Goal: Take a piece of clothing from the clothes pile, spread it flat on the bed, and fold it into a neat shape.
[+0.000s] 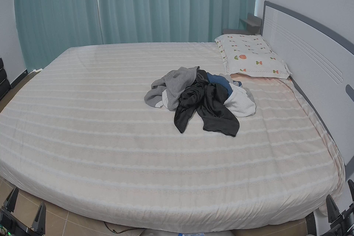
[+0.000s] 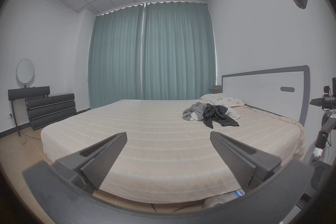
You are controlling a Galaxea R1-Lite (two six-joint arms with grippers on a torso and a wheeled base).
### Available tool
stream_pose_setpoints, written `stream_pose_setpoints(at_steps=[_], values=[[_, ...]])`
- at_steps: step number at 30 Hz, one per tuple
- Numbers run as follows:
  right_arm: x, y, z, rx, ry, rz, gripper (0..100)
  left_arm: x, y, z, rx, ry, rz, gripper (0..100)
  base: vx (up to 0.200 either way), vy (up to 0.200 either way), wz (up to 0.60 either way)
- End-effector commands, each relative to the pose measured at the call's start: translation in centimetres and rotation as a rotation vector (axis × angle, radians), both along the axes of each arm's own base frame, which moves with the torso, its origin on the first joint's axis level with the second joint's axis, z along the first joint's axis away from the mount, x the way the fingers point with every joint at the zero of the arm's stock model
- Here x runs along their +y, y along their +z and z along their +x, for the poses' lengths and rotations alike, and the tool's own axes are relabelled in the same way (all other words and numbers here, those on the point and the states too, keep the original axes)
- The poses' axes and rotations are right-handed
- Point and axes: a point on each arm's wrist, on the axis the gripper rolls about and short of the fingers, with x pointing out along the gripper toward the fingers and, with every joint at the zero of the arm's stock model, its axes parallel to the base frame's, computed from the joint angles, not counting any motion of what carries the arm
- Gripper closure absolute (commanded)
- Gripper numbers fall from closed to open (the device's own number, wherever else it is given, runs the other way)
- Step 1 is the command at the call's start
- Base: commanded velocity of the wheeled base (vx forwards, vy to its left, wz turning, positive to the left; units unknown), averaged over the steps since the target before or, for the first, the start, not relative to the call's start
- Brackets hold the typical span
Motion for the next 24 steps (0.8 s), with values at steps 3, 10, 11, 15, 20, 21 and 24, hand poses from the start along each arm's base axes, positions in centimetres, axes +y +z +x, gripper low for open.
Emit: stream_pose_setpoints(at_steps=[3, 10, 11, 15, 20, 21, 24], values=[[0.0, 1.9, -0.4, -0.070, 0.016, 0.010, 0, 0.0, -0.4, 0.0, -0.003, 0.000, 0.000, 0, 0.000, 0.000, 0.00], [0.2, 8.2, 2.6, 0.066, 0.085, -0.008, 0, 0.0, -0.4, 0.0, -0.003, 0.000, -0.001, 0, 0.000, 0.000, 0.00], [0.3, 7.4, 4.5, 0.187, 0.117, -0.015, 0, 0.0, -0.4, 0.0, -0.004, 0.000, 0.000, 0, 0.000, 0.000, 0.00], [0.5, 7.1, 8.9, 0.384, 0.136, 0.032, 0, 0.0, -0.4, 0.0, -0.004, 0.000, 0.000, 0, 0.000, 0.000, 0.00], [1.0, 6.4, 15.5, 0.549, 0.163, 0.053, 0, 0.0, -0.4, 0.0, -0.003, 0.000, 0.000, 0, 0.000, 0.000, 0.00], [1.2, 6.0, 17.3, 0.580, 0.160, 0.069, 0, 0.0, -0.4, 0.0, -0.004, 0.000, 0.000, 0, 0.000, 0.000, 0.00], [1.8, 5.2, 20.4, 0.618, 0.168, 0.089, 0, 0.0, -0.4, 0.0, -0.004, 0.000, 0.000, 0, 0.000, 0.000, 0.00]])
